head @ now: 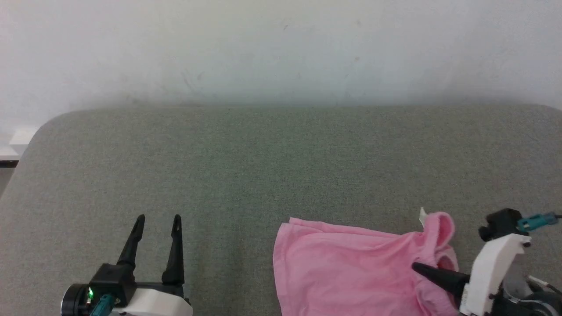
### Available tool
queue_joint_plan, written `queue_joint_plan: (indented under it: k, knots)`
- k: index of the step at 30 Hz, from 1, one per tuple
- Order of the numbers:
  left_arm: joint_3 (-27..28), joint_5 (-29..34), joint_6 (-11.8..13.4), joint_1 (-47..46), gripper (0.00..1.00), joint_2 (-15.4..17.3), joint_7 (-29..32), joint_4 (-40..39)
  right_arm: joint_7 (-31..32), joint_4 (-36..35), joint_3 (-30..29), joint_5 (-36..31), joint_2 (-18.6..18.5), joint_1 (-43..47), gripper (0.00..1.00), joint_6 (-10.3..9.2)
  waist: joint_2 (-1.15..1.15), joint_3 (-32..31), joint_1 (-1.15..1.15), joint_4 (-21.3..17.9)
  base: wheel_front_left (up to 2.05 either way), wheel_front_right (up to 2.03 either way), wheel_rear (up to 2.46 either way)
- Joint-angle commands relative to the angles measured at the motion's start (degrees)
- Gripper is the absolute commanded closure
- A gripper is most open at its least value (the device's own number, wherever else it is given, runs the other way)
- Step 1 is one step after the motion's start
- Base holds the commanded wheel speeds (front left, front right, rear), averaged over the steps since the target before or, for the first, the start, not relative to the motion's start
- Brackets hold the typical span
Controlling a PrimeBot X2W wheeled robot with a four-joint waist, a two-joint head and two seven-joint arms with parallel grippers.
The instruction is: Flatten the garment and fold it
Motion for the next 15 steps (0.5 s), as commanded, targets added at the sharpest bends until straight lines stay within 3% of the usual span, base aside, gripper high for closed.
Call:
queue_joint_plan:
  k: [1, 6, 15]
  knots:
    - [0.24, 0.44, -0.56, -0.37, 0.00, -0.31, -0.27, 0.30, 0.31, -0.80, 1.39, 1.21, 1.32, -1.52, 1.00, -0.04, 0.00, -0.08, 0.00, 0.32, 0.00, 0.00, 0.00]
    - [0.14, 0.71, -1.28, -1.15, 0.00, -0.78, -0.27, 1.08, -1.94, 0.99, 8.64, 2.40, 5.90, -5.29, 1.00, -0.04, 0.00, -0.01, 0.00, 1.70, 0.00, 0.00, 0.00]
    - [-0.98, 1.37, -2.52, -3.26, 0.00, -1.52, -0.27, 2.87, -15.73, 14.15, 22.96, 2.10, 9.68, -12.24, 1.00, -0.04, 0.00, 1.16, 0.00, 5.86, 0.00, 0.00, 0.00]
